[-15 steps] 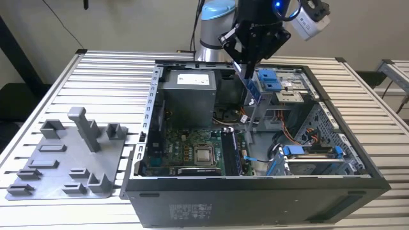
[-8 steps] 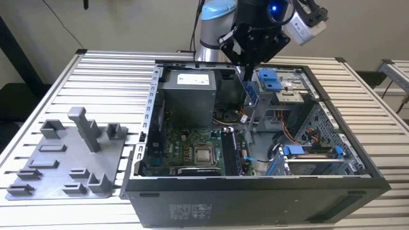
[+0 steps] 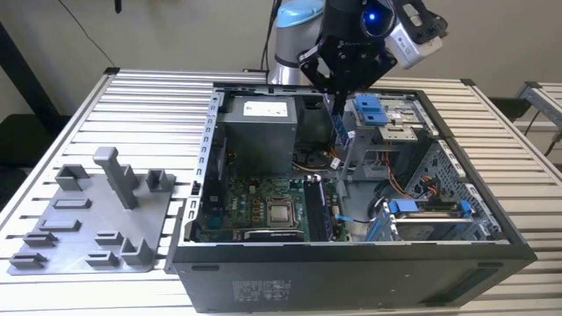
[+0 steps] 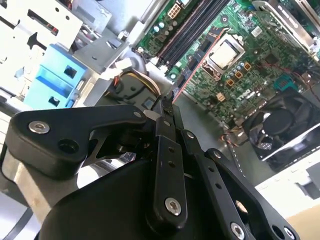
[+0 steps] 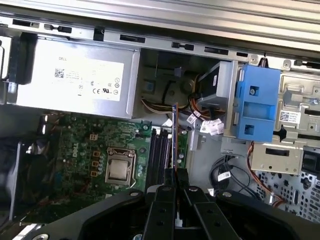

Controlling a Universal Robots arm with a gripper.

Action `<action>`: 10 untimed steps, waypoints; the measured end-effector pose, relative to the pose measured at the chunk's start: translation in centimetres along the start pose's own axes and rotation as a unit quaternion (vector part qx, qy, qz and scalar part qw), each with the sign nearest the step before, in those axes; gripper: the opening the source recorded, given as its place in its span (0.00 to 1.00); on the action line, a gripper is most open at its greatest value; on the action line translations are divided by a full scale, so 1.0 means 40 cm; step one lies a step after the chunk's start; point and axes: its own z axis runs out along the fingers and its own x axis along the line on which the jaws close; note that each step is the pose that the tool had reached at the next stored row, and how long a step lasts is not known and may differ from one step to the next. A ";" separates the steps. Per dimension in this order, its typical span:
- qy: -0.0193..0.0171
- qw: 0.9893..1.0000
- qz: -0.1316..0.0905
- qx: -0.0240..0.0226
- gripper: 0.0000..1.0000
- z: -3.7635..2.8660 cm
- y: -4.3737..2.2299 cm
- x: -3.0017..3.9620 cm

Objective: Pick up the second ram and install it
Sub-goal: 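Insert the second ram into the second slot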

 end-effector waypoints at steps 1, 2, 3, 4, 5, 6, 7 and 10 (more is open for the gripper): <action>0.001 1.000 0.004 0.001 0.13 0.001 0.000 0.000; 0.002 1.000 0.008 0.002 0.13 0.003 0.000 0.000; 0.003 1.000 0.012 0.003 0.13 0.004 0.000 0.000; 0.003 1.000 0.016 0.004 0.13 0.005 0.000 0.000; 0.004 1.000 0.020 0.005 0.13 0.006 0.000 0.000; 0.004 1.000 0.023 0.007 0.13 0.007 -0.001 0.000; 0.004 1.000 0.027 0.008 0.13 0.009 -0.001 0.000; 0.004 0.999 0.036 0.013 0.13 0.013 -0.001 0.001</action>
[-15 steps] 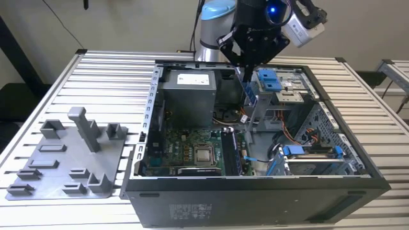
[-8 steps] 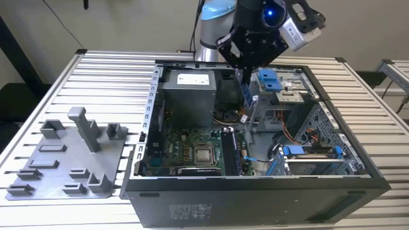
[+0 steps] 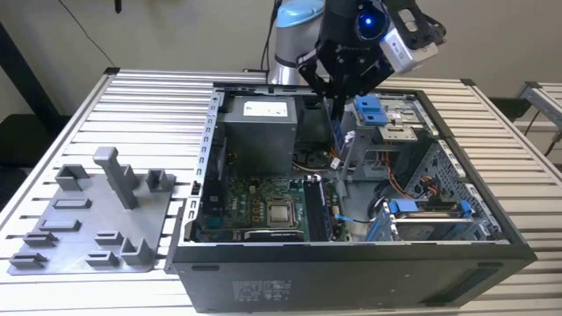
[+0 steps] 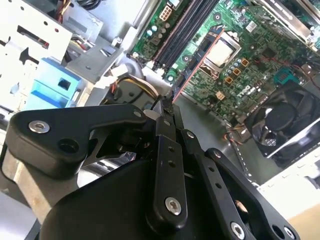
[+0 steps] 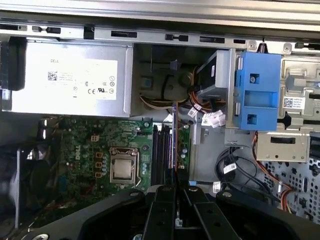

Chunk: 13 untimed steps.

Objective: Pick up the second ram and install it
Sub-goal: 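Insert the second ram into the second slot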

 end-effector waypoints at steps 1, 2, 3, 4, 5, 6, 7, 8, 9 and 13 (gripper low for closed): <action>0.000 1.000 0.002 0.001 0.13 0.001 0.000 0.000; 0.000 1.000 0.003 0.002 0.13 0.002 -0.001 0.000; 0.000 1.000 0.003 0.003 0.13 0.004 -0.002 0.001; 0.001 1.000 0.003 0.003 0.13 0.005 -0.003 0.001; 0.001 1.000 0.003 0.003 0.13 0.008 -0.004 0.002; 0.001 1.000 0.003 0.003 0.13 0.009 -0.006 0.002; 0.001 1.000 0.003 0.003 0.13 0.011 -0.008 0.003; 0.001 1.000 0.003 0.003 0.13 0.014 -0.010 0.004; 0.001 1.000 0.003 0.003 0.13 0.016 -0.013 0.004; 0.001 1.000 0.003 0.003 0.13 0.026 -0.029 0.010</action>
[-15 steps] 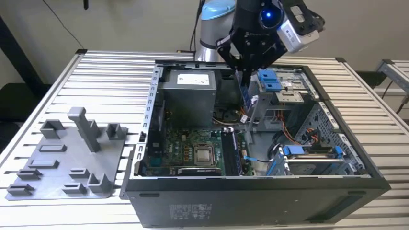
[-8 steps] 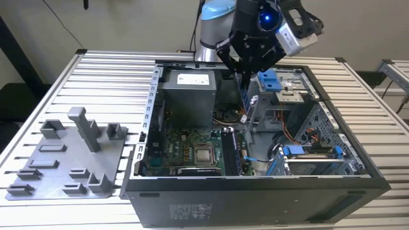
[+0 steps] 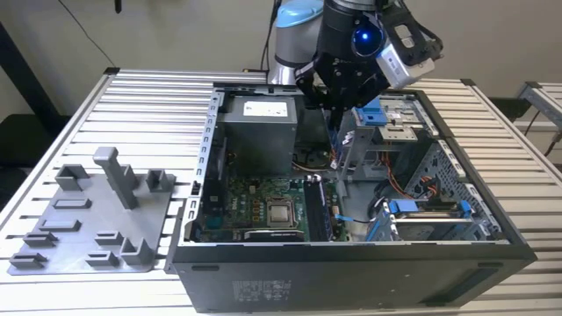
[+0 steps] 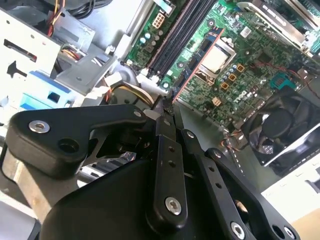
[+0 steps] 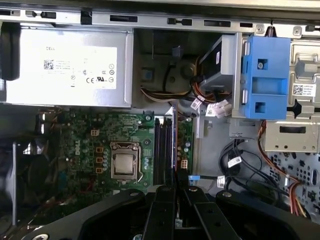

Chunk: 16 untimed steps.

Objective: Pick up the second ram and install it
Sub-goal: 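Insert the second ram into the second slot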

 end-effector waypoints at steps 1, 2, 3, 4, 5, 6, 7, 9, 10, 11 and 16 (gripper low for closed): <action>0.000 1.000 0.000 0.000 0.13 0.002 -0.004 0.001; 0.000 1.000 0.000 0.000 0.13 0.006 -0.007 0.002; 0.000 1.000 0.000 0.000 0.13 0.009 -0.010 0.003; 0.000 1.000 0.000 0.000 0.13 0.012 -0.013 0.004; 0.000 1.000 0.000 0.000 0.13 0.016 -0.015 0.005; 0.000 1.000 0.000 0.000 0.13 0.020 -0.017 0.005; 0.000 1.000 0.000 0.000 0.13 0.024 -0.019 0.006; 0.000 1.000 0.000 0.000 0.13 0.032 -0.022 0.008; 0.000 1.000 0.000 0.000 0.13 0.037 -0.023 0.009; 0.000 1.000 0.000 0.000 0.13 0.041 -0.023 0.010; 0.000 1.000 0.003 0.001 0.13 0.064 -0.025 0.015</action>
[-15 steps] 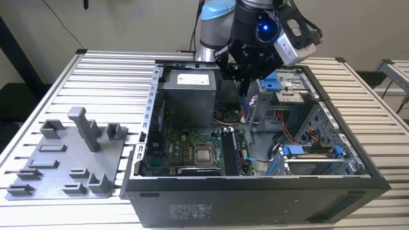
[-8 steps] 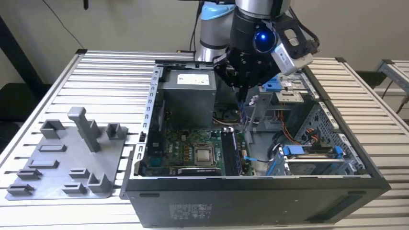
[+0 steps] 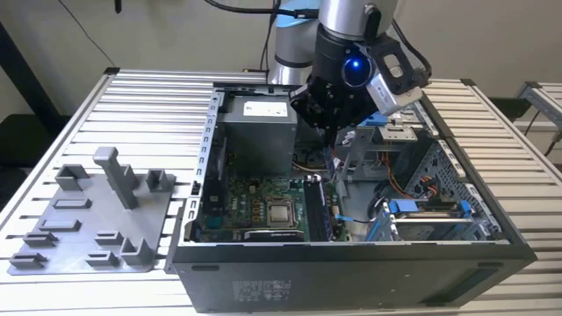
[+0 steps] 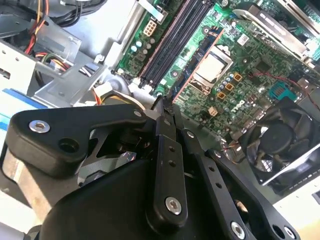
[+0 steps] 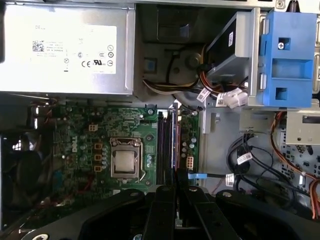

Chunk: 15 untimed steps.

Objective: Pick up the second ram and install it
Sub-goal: 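Insert the second ram into the second slot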

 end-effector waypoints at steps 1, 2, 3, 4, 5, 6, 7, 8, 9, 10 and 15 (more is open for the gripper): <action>0.000 1.000 0.000 0.000 0.13 0.005 -0.001 0.000; 0.000 1.000 0.001 0.000 0.13 0.009 -0.001 0.001; 0.000 1.000 0.001 0.000 0.13 0.013 -0.002 0.001; 0.000 1.000 0.001 0.000 0.13 0.018 -0.003 0.002; 0.000 1.000 0.001 0.000 0.13 0.022 -0.004 0.002; 0.000 1.000 0.001 0.000 0.13 0.027 -0.005 0.002; 0.000 1.000 0.001 0.000 0.13 0.031 -0.006 0.002; 0.000 1.000 0.001 0.000 0.13 0.036 -0.007 0.002; 0.000 1.000 0.001 0.000 0.13 0.040 -0.008 0.003; 0.000 1.000 0.001 0.000 0.13 0.045 -0.009 0.003; 0.001 1.000 0.001 0.000 0.13 0.067 -0.013 0.004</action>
